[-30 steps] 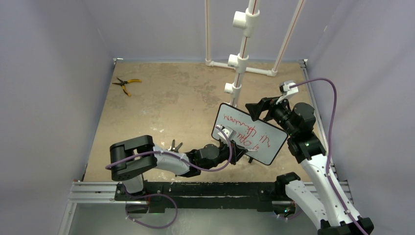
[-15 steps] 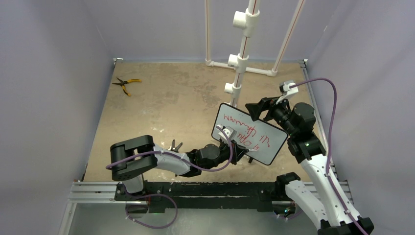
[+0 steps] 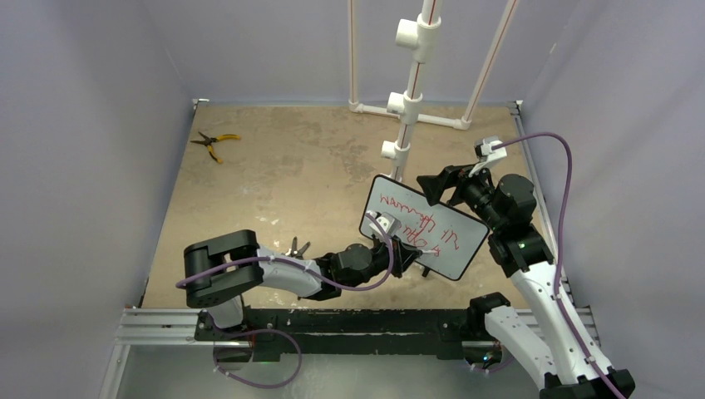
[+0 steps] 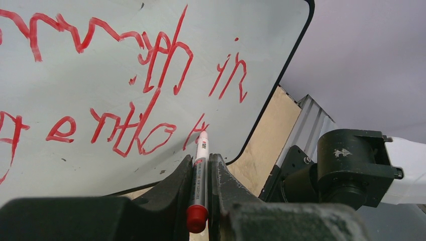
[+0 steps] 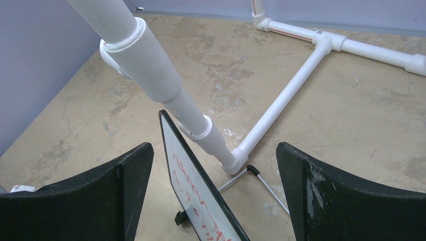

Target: Write a sentence on the whiteboard

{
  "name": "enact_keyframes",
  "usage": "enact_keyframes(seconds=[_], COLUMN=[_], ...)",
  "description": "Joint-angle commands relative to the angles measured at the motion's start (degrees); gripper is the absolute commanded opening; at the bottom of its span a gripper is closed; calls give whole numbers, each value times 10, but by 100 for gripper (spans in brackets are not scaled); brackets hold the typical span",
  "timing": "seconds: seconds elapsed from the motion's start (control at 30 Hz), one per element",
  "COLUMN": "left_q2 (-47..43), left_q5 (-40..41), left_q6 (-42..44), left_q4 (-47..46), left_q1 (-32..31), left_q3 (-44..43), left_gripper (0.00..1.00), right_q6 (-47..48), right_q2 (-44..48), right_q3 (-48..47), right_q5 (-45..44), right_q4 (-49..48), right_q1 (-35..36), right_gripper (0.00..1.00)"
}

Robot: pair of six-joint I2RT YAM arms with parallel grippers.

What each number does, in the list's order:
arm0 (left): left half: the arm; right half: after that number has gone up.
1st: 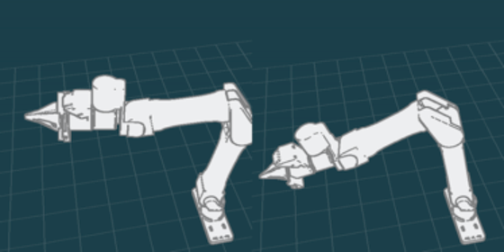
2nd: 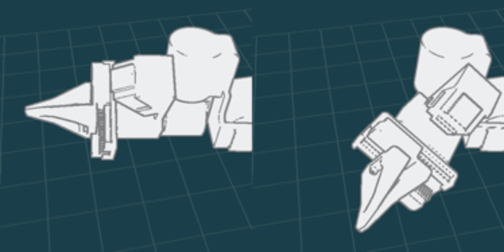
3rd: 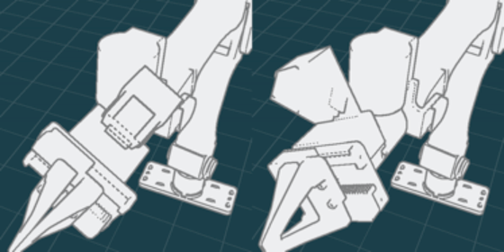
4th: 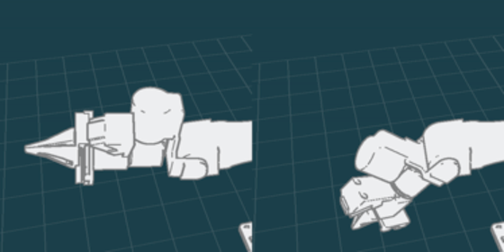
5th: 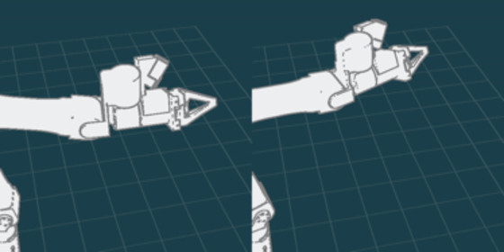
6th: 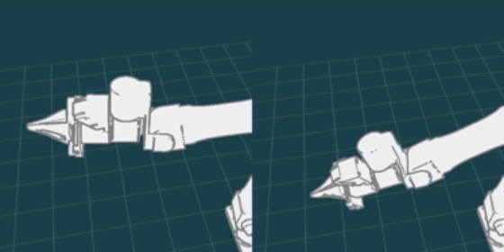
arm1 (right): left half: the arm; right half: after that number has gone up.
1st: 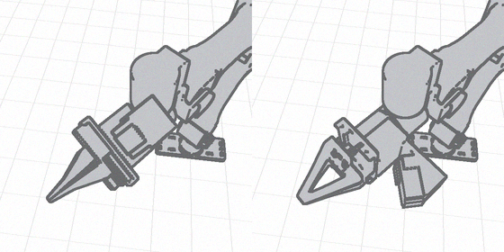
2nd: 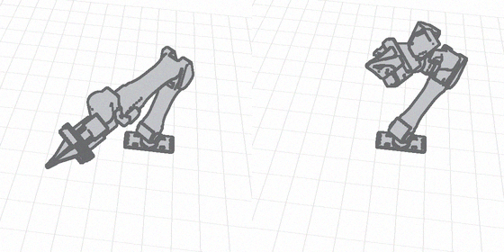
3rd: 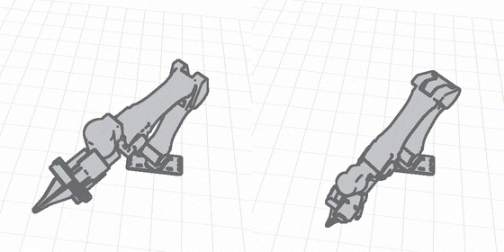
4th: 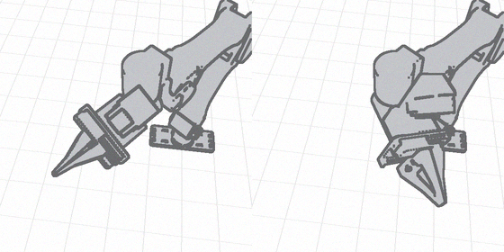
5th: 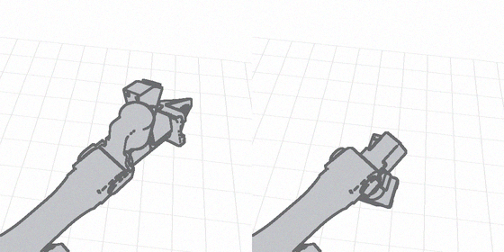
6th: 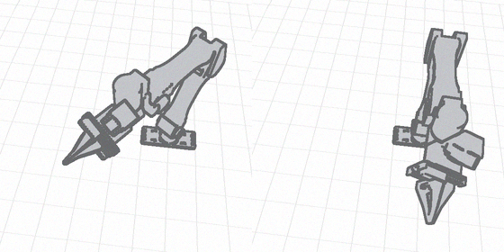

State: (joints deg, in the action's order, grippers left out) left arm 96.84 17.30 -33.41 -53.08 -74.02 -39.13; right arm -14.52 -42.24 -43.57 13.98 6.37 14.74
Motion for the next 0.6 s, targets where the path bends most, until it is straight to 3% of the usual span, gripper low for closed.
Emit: enact_keyframes(seconds=[0.0,0.23,0.57], left_q2=[-19,-29,-11], left_q5=[9,-36,-27], left_q6=[8,21,28], left_q4=[-26,-45,-37], left_q1=[-1,-7,-12], left_q3=[-10,4,-16], left_gripper=[0,0,0], right_q6=[3,2,2], right_q2=[5,5,5], right_q3=[4,3,3], right_q5=[-11,-11,-10], right_q4=[-15,-14,-14], right_q1=[2,3,3], right_gripper=[95,95,95])
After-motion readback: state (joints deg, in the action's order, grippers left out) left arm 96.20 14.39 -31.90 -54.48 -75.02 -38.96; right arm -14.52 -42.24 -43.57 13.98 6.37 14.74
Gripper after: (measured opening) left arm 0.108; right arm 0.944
